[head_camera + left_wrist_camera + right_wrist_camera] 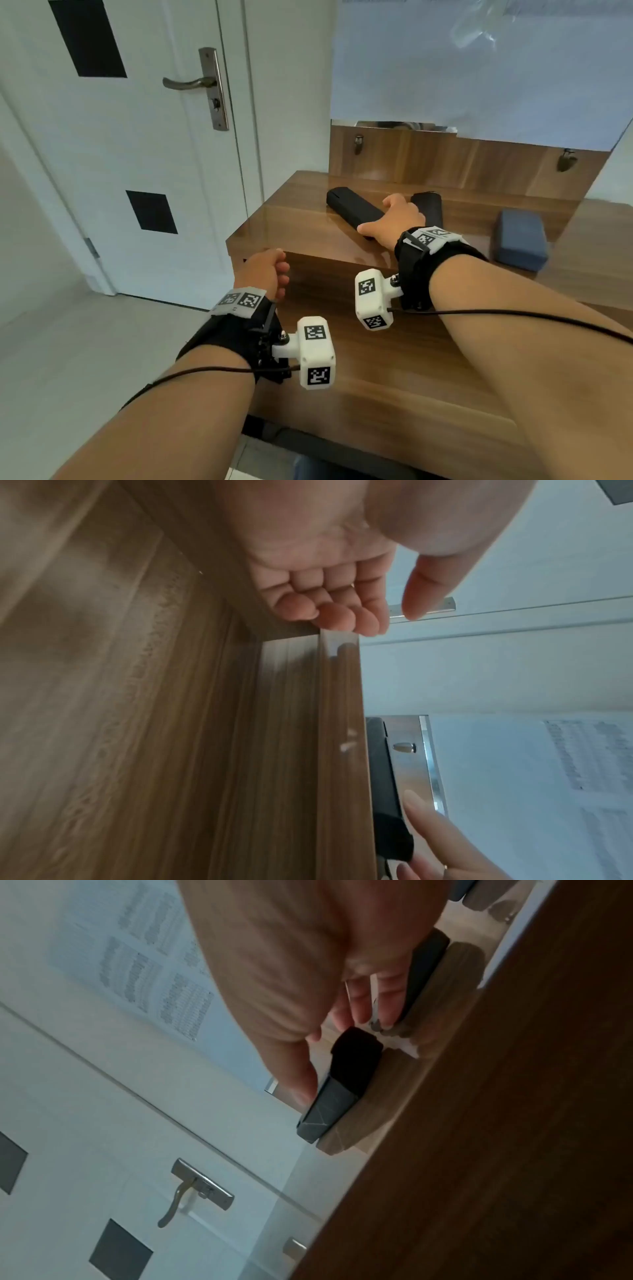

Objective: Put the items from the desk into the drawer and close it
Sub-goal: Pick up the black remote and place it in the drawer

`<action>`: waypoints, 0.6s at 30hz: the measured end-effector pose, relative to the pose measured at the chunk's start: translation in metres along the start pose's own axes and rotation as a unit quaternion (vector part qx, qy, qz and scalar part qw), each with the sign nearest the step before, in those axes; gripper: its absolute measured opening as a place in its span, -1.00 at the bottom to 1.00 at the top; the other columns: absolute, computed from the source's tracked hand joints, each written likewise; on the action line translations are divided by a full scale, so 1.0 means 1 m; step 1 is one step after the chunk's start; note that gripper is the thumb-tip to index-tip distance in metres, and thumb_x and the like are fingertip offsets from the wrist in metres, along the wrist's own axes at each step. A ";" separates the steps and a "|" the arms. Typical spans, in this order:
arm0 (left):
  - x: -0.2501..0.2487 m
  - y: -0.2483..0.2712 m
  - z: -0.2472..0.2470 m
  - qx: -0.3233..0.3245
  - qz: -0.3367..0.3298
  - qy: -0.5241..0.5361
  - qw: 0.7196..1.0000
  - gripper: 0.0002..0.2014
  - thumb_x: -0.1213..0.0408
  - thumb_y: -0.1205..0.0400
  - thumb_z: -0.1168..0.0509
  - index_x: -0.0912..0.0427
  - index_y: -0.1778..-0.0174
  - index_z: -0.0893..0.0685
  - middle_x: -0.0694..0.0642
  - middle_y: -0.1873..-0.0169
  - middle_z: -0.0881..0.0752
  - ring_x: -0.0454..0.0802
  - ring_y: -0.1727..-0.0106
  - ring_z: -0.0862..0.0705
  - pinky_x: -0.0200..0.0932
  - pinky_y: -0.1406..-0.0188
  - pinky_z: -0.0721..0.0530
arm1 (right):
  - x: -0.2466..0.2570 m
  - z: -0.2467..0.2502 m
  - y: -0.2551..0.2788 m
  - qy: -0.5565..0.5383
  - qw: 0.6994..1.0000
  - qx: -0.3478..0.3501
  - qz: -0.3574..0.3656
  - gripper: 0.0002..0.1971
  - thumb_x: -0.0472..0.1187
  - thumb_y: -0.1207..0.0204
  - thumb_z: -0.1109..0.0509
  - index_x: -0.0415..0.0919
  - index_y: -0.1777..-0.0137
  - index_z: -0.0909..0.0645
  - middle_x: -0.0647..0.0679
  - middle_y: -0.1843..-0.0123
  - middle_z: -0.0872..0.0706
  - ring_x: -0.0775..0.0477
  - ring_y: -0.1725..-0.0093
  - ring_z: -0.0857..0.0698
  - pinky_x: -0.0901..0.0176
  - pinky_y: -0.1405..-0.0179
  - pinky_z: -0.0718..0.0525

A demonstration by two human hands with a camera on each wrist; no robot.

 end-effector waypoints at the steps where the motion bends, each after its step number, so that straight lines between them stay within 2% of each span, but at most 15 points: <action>1: 0.001 -0.003 0.001 -0.005 -0.003 0.004 1.000 -0.81 0.20 -0.62 -0.21 0.07 0.32 -0.58 0.01 0.45 -0.55 -0.12 0.48 -0.47 -0.25 0.47 -0.41 | 0.002 -0.001 -0.001 0.017 1.000 0.010 -0.004 -0.24 0.06 -0.29 -0.50 -0.14 -0.47 -0.34 -0.23 -0.43 -0.50 -0.31 -0.38 -0.50 -0.10 -0.30 -0.50; 4: 0.012 -0.013 0.006 -0.009 0.017 0.004 1.000 -0.79 0.21 -0.63 -0.21 0.09 0.34 -0.57 0.01 0.46 -0.54 -0.11 0.48 -0.47 -0.24 0.45 -0.43 | 0.002 -0.011 -0.011 0.067 0.997 0.021 -0.011 -0.26 0.08 -0.32 -0.48 -0.19 -0.45 -0.33 -0.25 -0.39 -0.56 -0.33 -0.35 -0.53 -0.10 -0.27 -0.52; 9: 0.025 -0.020 0.016 -0.033 0.033 0.011 0.999 -0.80 0.21 -0.61 -0.22 0.09 0.34 -0.58 0.03 0.45 -0.55 -0.09 0.47 -0.47 -0.23 0.46 -0.42 | 0.003 -0.020 -0.017 0.124 0.992 0.003 0.007 -0.46 0.04 -0.36 -0.41 -0.23 -0.26 -0.45 -0.23 -0.19 -0.70 -0.29 -0.18 -0.63 -0.04 -0.15 -0.53; 13: 0.023 -0.018 0.020 -0.010 0.046 0.030 0.998 -0.79 0.22 -0.62 -0.23 0.09 0.35 -0.58 -0.02 0.66 -0.60 -0.11 0.61 -0.52 -0.28 0.59 -0.45 | 0.003 -0.022 -0.001 0.020 0.999 -0.030 0.030 -0.50 -0.03 -0.34 -0.41 -0.21 -0.27 -0.49 -0.20 -0.19 -0.70 -0.27 -0.22 -0.60 -0.01 -0.19 -0.56; 15: 0.024 -0.016 0.022 -0.013 0.040 0.036 0.998 -0.83 0.22 -0.58 -0.26 0.08 0.34 -0.60 0.00 0.60 -0.60 -0.09 0.55 -0.51 -0.24 0.52 -0.43 | 0.003 -0.019 0.016 -0.056 0.996 -0.020 0.069 -0.40 -0.02 -0.35 -0.44 -0.17 -0.39 -0.46 -0.14 -0.26 -0.66 -0.20 -0.29 -0.57 0.06 -0.22 -0.55; 18: 0.023 -0.008 0.024 -0.015 0.038 0.020 0.999 -0.81 0.23 -0.58 -0.26 0.11 0.36 -0.58 0.04 0.50 -0.55 -0.08 0.50 -0.47 -0.21 0.47 -0.40 | 0.004 -0.011 0.049 -0.124 0.982 0.030 0.139 -0.37 -0.05 -0.35 -0.50 -0.09 -0.44 -0.44 0.03 -0.18 -0.59 0.01 -0.14 -0.58 0.31 -0.01 -0.49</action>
Point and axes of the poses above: each hand's wrist, its own y-axis away from the middle knuckle, its own z-axis out of the back of the hand, x = y × z, the point moved 1 cm from there along -y, towards the middle knuckle
